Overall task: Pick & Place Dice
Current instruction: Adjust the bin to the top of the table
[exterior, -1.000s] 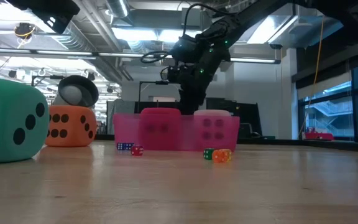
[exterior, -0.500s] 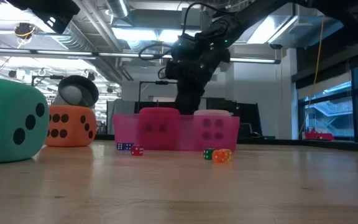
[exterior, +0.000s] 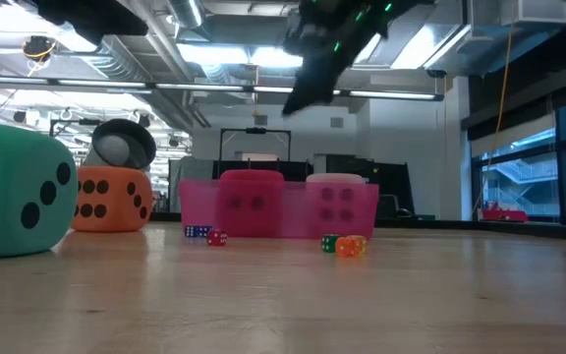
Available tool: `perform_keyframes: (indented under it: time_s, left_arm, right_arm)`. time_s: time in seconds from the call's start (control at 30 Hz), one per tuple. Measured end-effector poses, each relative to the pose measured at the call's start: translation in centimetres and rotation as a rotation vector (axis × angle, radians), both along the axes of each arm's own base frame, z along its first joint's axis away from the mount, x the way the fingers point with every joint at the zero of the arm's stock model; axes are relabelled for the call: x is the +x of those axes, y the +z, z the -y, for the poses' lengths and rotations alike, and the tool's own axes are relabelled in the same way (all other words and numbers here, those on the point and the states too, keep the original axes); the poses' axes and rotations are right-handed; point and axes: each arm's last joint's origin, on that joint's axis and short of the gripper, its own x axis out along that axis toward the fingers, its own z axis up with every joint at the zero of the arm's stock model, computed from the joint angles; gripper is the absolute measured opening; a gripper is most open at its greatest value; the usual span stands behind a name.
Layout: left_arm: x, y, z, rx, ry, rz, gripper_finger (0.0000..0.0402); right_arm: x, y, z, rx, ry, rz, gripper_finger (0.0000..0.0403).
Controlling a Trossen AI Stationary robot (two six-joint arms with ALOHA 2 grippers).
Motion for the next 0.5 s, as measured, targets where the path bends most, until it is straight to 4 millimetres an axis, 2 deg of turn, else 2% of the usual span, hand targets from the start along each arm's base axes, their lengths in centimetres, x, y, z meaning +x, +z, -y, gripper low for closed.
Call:
perform_keyframes:
  time_s: [0.1, 0.2, 0.33, 0.5]
  left_arm:
    - [-0.2, 0.2, -0.3, 0.008, 0.038, 0.018, 0.0022]
    - [-0.5, 0.5, -0.5, 0.014, 0.050, 0.034, 0.0022]
    - [-1.0, 0.8, -0.7, 0.006, 0.050, 0.058, 0.0022]
    - [-1.6, 1.0, -1.1, 0.021, 0.046, 0.058, 0.0022]
  right_arm:
    - [-1.7, 3.1, -1.0, -0.013, -0.004, 0.090, 0.0000]
    - [-3.3, 4.9, -2.1, -0.031, -0.018, 0.173, 0.0000]
    - [-6.0, 5.1, -3.9, -0.059, -0.033, 0.267, 0.0000]
    - [-9.5, 4.2, -6.1, -0.041, -0.019, 0.384, 0.0000]
